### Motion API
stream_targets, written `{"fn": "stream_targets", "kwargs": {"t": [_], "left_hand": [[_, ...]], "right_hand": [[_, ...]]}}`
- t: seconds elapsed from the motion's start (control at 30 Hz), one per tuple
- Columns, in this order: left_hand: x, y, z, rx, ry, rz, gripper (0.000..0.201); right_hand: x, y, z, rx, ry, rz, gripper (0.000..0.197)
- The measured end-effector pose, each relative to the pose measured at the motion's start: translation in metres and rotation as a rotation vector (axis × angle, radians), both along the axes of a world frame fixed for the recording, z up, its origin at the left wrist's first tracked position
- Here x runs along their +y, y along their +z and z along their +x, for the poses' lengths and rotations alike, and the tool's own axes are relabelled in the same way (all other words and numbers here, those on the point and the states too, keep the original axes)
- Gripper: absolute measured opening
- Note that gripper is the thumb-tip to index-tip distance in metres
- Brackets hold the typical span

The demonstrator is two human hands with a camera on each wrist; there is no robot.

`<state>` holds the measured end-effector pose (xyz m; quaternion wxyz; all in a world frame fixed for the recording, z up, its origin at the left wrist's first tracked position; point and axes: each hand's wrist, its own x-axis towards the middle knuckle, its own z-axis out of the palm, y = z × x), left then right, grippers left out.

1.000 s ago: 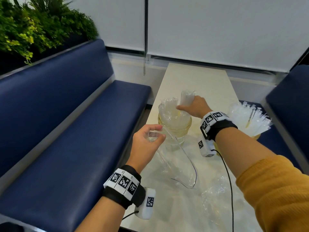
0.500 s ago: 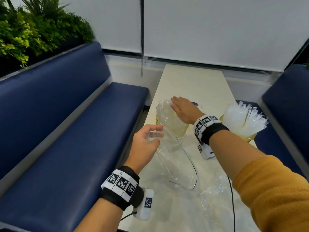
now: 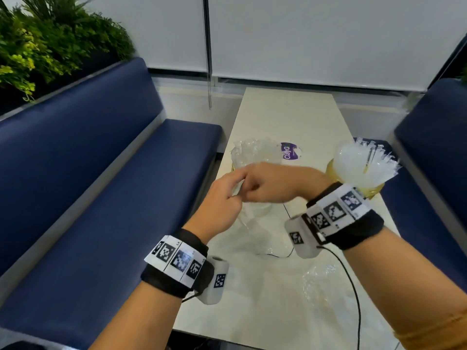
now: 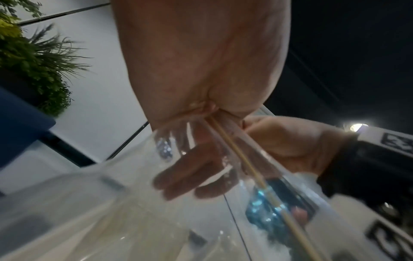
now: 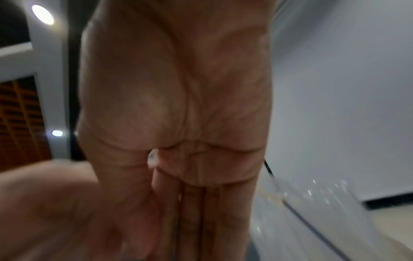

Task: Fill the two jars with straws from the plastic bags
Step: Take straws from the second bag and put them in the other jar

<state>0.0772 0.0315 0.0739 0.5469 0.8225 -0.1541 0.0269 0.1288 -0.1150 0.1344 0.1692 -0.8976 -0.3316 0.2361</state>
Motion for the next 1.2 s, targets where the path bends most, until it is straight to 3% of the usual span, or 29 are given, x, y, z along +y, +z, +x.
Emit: {"fn": "stream_targets", "kwargs": {"t": [0.07, 0.17, 0.23, 0.3, 0.37, 0.53, 0.73, 0.87, 1.03, 1.13, 1.2], "left_hand": [[-0.002, -0.002, -0.001, 0.055, 0.02, -0.022, 0.081], [-0.006, -0.006, -0.008, 0.067, 0.011, -0.011, 0.087], [-0.007, -0.009, -0.011, 0.053, 0.012, -0.016, 0.09], [-0.009, -0.011, -0.013, 0.047, 0.016, -0.024, 0.09], [-0.012, -0.012, -0.015, 0.041, 0.021, -0.029, 0.09], [-0.016, -0.012, -0.021, 0.058, 0.031, -0.028, 0.088], [-0.012, -0.014, -0.025, 0.076, 0.053, -0.058, 0.084], [-0.012, -0.017, -0.026, 0.064, 0.032, -0.058, 0.085], [-0.009, -0.025, -0.03, -0.013, 0.008, 0.058, 0.094], [-0.008, -0.031, -0.029, 0.001, 0.012, 0.146, 0.103], [-0.011, -0.037, -0.028, -0.028, 0.053, 0.204, 0.098]], "right_hand": [[0.007, -0.02, -0.01, -0.036, 0.012, -0.134, 0.022], [0.011, -0.045, -0.026, -0.129, -0.064, -0.436, 0.053], [0.009, -0.061, -0.035, -0.082, -0.082, -0.572, 0.07], [0.009, -0.074, -0.039, -0.063, -0.036, -0.629, 0.072], [0.011, -0.084, -0.042, -0.111, -0.038, -0.64, 0.056], [0.009, -0.09, -0.053, -0.111, -0.114, -0.596, 0.04], [0.0, -0.093, -0.052, -0.05, -0.263, -0.371, 0.031], [-0.003, -0.088, -0.051, -0.072, -0.309, -0.365, 0.033], [-0.002, -0.052, -0.053, -0.175, -0.25, -0.486, 0.028], [-0.004, -0.012, -0.053, -0.231, -0.229, -0.465, 0.034], [-0.007, 0.018, -0.056, -0.247, -0.218, -0.4, 0.038]]}}
